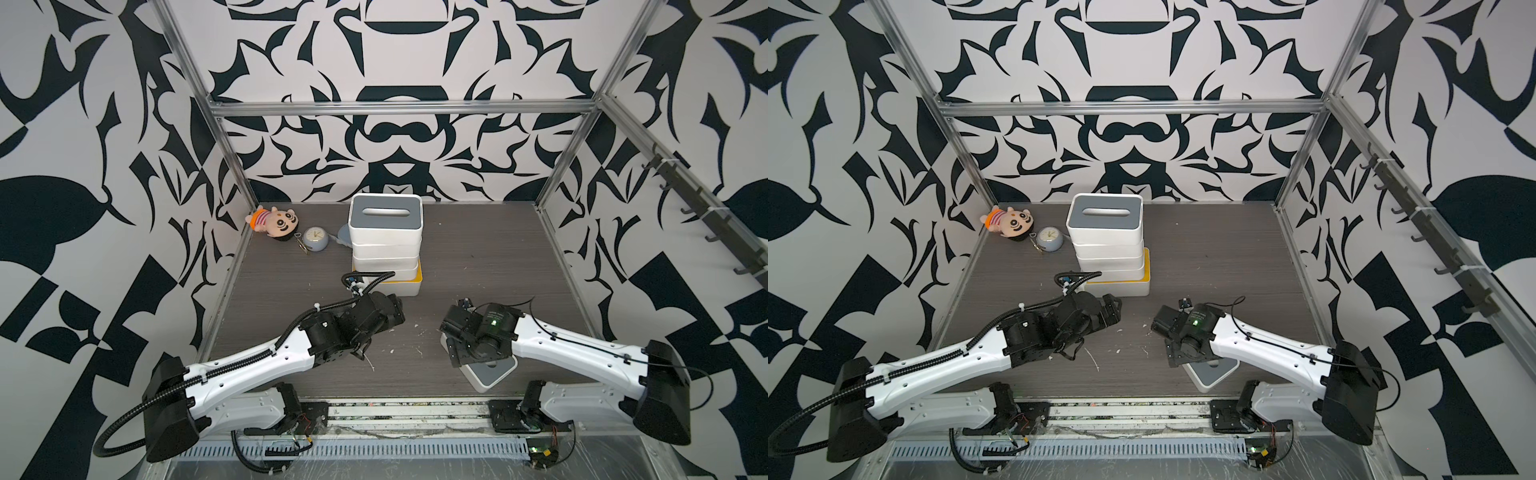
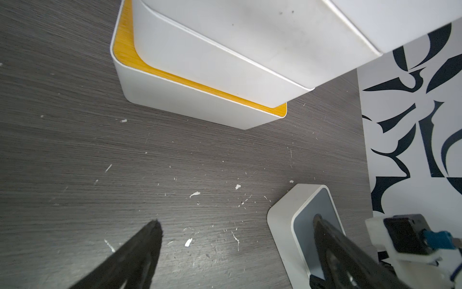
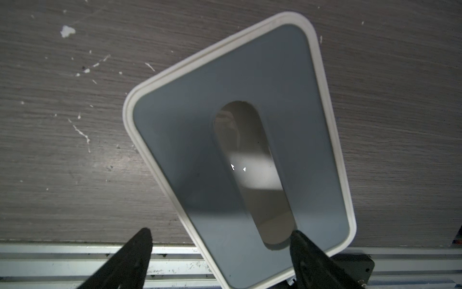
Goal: Stack the tissue boxes
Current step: Pick up the tissue box from the center of the board.
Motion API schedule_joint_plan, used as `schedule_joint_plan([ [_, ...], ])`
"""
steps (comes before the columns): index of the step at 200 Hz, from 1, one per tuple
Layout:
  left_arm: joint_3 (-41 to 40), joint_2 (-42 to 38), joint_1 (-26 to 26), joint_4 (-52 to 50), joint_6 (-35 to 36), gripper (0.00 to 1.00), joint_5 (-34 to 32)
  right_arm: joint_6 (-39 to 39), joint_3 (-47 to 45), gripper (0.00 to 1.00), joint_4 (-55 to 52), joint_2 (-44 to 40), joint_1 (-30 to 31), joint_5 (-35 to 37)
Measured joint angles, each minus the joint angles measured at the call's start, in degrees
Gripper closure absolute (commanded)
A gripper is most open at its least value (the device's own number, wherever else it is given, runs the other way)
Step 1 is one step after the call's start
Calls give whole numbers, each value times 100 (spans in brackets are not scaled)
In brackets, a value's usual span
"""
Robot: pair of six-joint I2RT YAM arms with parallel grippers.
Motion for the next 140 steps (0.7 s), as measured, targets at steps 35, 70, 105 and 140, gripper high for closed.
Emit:
schedule_joint_plan([
  [35, -46, -7, 0, 2, -83, 1, -39, 37, -149, 18, 341, 348, 0, 229],
  [70, -109, -9, 0, -17, -109, 1, -44, 35, -420, 25, 743, 459, -68, 267],
  [105, -109, -4, 0, -26, -177, 1, -46, 7, -538, 32, 1040, 531, -190, 289],
  [140, -114, 7, 0, -39, -212, 1, -46, -142, -588, 37, 1185, 708, -192, 354],
])
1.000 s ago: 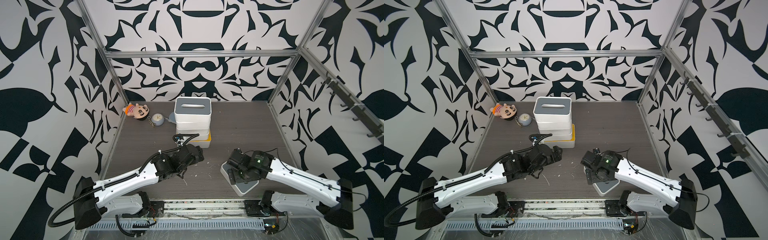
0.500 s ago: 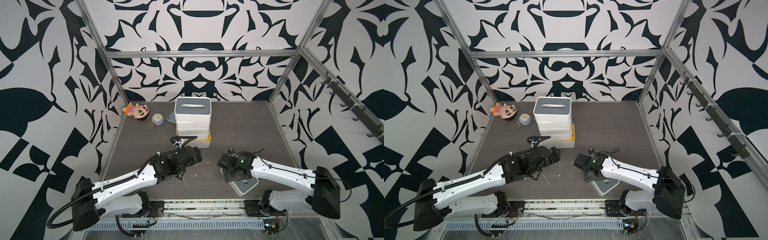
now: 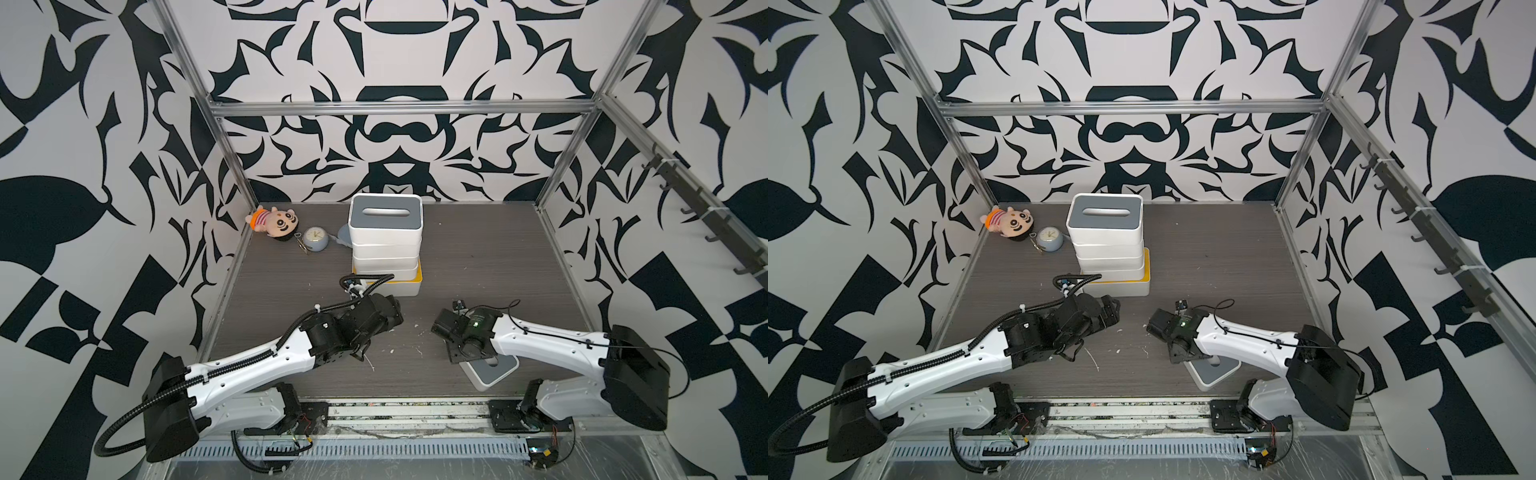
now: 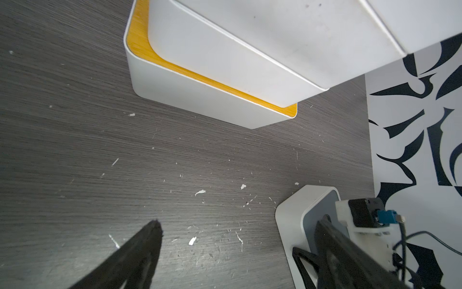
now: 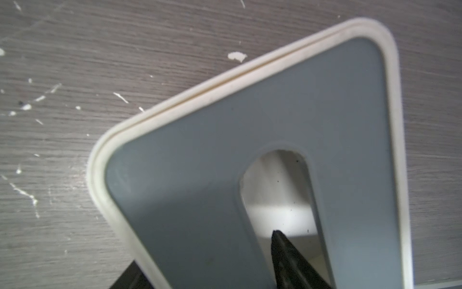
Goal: Stack the tissue boxes
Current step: Pick up the tissue box from the center of the board.
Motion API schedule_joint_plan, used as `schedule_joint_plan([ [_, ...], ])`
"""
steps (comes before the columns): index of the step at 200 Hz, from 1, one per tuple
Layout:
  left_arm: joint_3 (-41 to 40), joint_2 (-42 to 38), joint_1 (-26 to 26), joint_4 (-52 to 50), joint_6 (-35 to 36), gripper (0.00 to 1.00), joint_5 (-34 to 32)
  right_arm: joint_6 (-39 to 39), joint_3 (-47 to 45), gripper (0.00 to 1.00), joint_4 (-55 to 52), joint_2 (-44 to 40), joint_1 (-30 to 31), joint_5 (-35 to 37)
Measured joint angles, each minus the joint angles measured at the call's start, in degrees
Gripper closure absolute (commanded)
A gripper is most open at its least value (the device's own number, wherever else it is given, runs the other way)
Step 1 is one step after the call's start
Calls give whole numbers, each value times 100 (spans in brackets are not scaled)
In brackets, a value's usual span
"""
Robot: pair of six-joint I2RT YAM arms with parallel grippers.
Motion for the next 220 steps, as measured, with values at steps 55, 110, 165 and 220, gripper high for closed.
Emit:
schedule_joint_plan([
  [55, -2, 28, 0, -4, -44, 1, 0, -249, 4, 46, 162, 39, -35, 24],
  [110, -4, 39, 0, -2, -109, 1, 2, -352, -4, 56, 251, 9, -70, -37],
  [165, -4, 50, 0, 0, -151, 1, 4, -476, -37, 65, 380, -83, -107, 9],
  [220, -17, -4, 7, -2, -219, 1, 22, -664, -79, 70, 466, -516, -109, 103],
])
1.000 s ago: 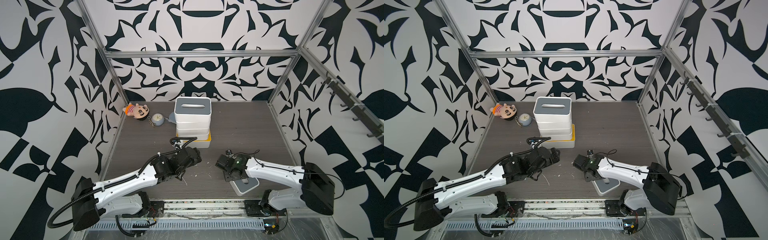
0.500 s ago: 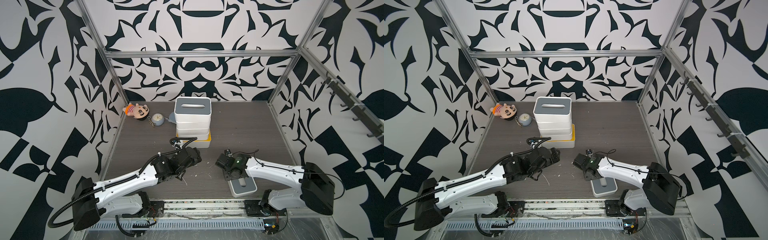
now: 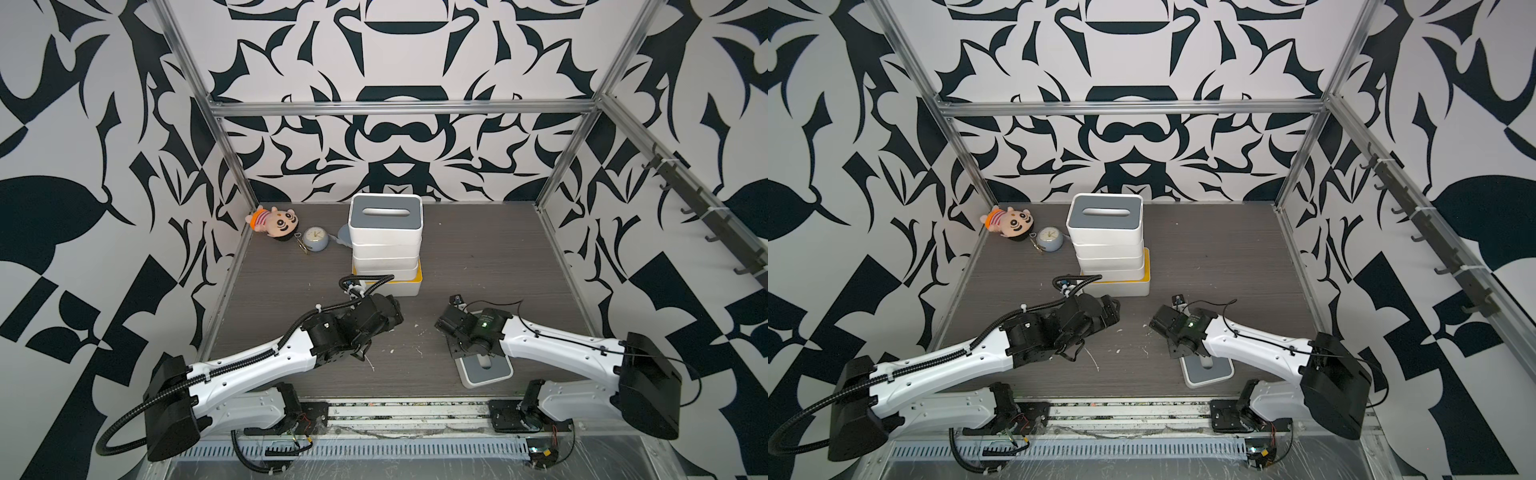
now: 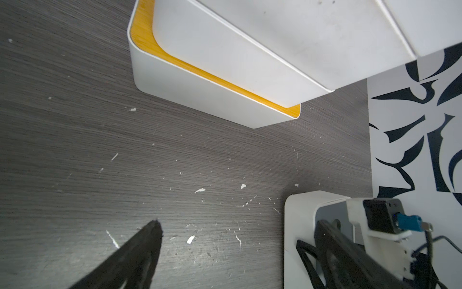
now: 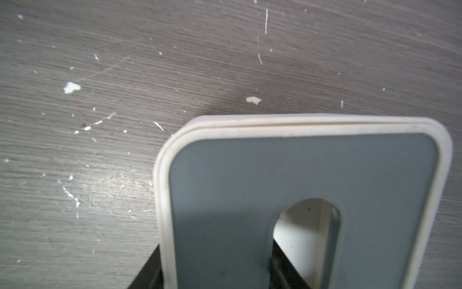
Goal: Stack the tissue boxes
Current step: Pick up the tissue box from the center of the board.
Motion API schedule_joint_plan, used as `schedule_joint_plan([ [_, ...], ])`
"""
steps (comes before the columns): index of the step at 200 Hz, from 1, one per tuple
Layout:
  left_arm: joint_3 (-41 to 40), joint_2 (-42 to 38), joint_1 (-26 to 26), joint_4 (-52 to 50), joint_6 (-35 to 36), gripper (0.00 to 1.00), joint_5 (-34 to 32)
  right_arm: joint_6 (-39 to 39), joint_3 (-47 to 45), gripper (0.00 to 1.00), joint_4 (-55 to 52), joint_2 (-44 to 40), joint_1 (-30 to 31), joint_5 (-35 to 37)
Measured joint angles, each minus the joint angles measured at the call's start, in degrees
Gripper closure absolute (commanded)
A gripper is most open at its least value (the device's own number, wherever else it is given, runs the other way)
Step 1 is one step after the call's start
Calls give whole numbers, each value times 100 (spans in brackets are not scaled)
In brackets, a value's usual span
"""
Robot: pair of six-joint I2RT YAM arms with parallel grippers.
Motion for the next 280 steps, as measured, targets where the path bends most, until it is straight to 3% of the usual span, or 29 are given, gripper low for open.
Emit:
schedule_joint_plan([
  [84, -245, -431, 24, 404, -160, 1, 398, -529, 136, 71, 138, -848, 181, -79],
  [147, -249, 146, 31, 1187, -181, 1, 1093, -811, 542, 73, 417, -866, 730, 7],
  [232, -249, 531, 31, 2299, 131, 0, 1720, -1023, 542, 74, 796, -1303, 778, -11],
  [280, -227, 769, 31, 2673, 358, 8, 2033, -1139, 542, 74, 903, -1399, 780, -142],
])
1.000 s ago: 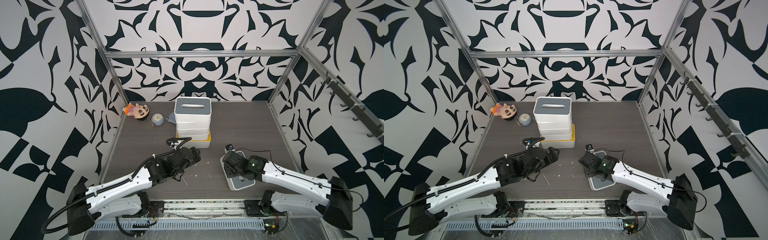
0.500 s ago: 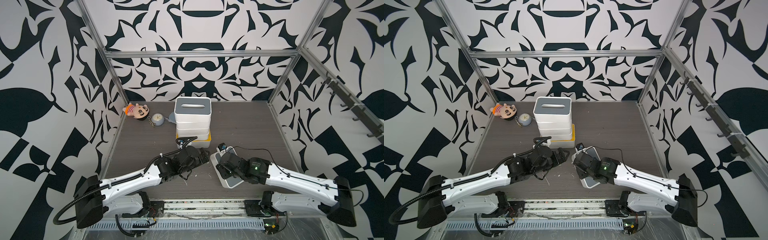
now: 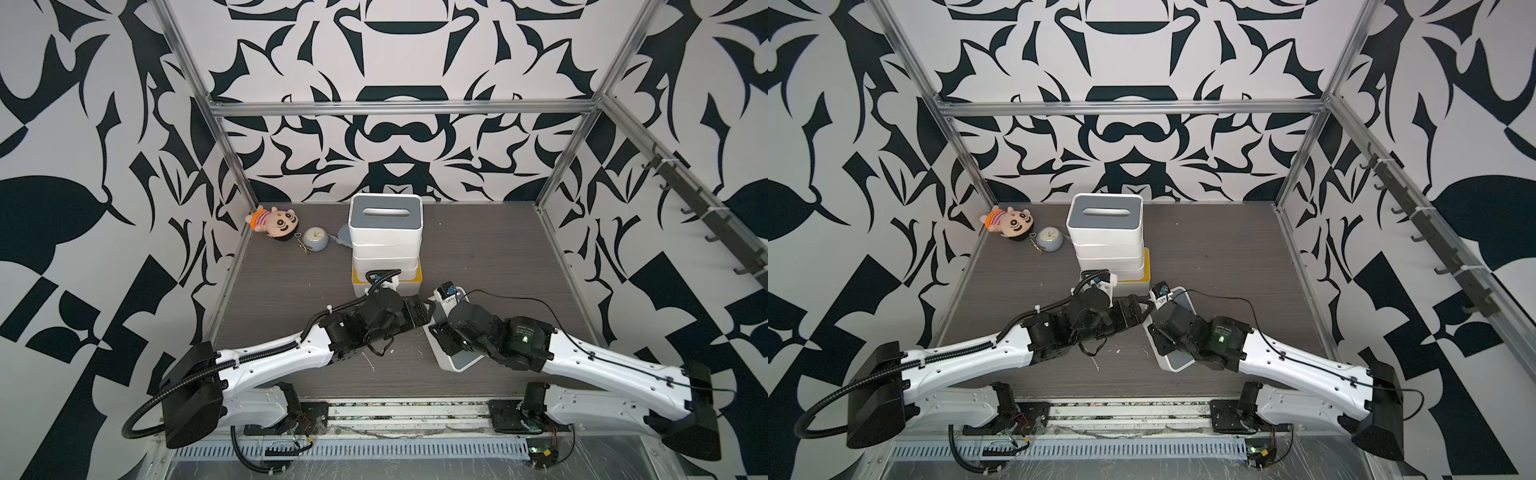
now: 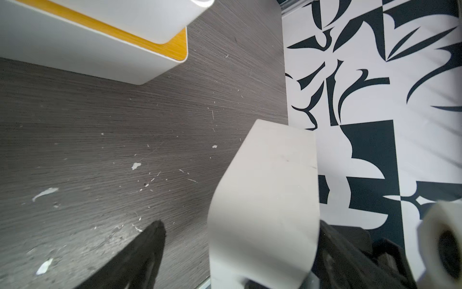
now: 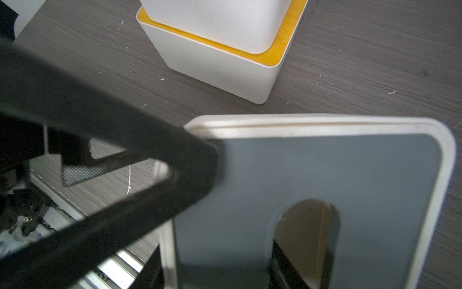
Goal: Stack the tissue boxes
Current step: Pick up the tissue box from the center of the board.
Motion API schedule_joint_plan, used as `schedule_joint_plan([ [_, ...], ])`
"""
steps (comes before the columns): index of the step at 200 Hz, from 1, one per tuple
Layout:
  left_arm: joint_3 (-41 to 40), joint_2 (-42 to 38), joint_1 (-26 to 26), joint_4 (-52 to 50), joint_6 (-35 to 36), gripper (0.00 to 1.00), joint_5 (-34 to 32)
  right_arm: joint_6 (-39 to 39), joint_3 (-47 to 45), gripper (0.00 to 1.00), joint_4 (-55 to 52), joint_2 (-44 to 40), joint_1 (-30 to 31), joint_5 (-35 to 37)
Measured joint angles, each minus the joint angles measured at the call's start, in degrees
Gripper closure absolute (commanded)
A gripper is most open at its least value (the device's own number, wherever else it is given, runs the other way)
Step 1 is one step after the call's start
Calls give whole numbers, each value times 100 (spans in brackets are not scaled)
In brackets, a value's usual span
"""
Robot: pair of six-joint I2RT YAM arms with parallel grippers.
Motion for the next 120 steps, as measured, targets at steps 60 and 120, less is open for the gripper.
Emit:
schedule_joint_plan([
  [60, 26, 76, 0, 330, 186, 27, 273, -142, -2, 74, 50, -177, 0, -129],
  [120, 26, 76, 0, 424, 341, 42, 387, -162, -2, 72, 0, -280, -7, -205],
])
